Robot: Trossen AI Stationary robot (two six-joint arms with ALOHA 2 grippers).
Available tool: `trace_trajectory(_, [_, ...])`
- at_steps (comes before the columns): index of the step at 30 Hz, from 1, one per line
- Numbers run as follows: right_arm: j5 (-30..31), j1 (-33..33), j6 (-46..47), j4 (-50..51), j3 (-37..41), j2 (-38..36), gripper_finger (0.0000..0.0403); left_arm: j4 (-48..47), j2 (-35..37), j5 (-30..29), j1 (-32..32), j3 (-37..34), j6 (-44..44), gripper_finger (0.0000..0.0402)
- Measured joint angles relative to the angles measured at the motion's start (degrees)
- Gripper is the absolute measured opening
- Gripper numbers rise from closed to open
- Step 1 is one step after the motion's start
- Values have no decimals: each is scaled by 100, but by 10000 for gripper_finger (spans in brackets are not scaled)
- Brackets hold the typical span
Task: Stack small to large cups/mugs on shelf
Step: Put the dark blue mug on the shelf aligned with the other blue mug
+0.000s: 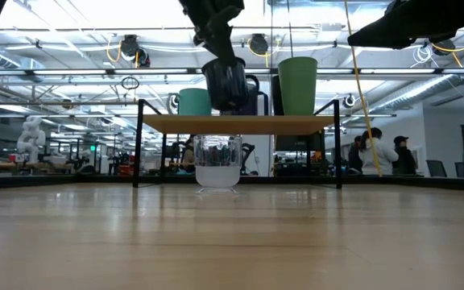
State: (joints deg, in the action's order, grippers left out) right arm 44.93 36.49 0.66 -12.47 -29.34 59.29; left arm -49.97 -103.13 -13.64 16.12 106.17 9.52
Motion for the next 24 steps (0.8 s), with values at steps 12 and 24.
trace_trajectory(12, [2,0,-50,-6,0,-1,189,318,-225,8,-74,-5,-281,19])
trace_trajectory(24, [2,0,-108,-9,-2,-2,189,402,-268,10,-76,-7,-274,20])
